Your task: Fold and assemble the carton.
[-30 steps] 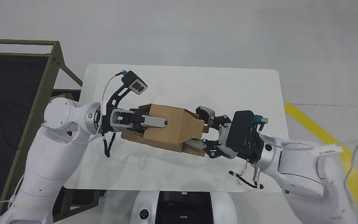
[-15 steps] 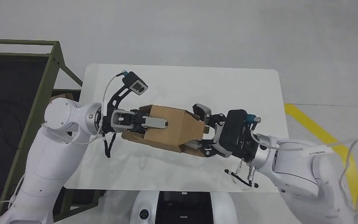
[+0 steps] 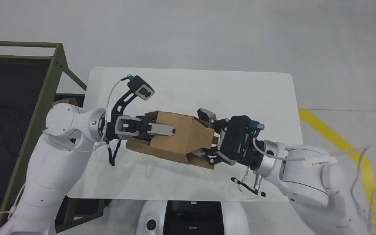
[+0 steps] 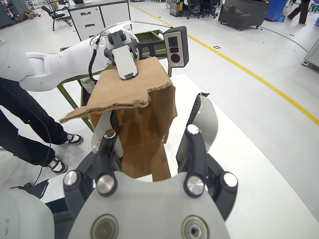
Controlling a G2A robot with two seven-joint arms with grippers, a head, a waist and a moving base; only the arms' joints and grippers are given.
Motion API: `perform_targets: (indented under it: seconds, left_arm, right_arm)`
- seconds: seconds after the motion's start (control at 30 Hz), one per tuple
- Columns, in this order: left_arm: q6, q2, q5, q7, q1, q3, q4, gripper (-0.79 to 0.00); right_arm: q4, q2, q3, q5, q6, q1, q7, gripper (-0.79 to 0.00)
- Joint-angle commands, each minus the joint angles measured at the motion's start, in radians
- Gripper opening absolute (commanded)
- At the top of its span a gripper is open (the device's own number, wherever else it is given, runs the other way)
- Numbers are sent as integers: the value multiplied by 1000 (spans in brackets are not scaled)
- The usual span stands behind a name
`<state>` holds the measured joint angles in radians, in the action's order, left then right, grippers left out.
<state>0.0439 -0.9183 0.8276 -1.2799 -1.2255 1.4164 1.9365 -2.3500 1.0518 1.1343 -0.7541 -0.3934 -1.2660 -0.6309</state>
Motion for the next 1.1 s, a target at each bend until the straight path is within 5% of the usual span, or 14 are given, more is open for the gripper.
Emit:
perform_targets:
  seconds: [0.0, 0.6, 1.07]
  left_arm:
    - [0, 0, 0, -1, 0, 1, 0, -785]
    - [0, -1, -6, -2, -2, 5, 1, -785]
    - [-2, -1, -1, -7, -10, 14, -2, -785]
  right_arm:
    - [0, 1, -9, 0, -1, 7, -9, -234]
    - [26, 10, -57, 2, -1, 49, -21, -203]
    - [0, -1, 34, -1, 2, -22, 15, -228]
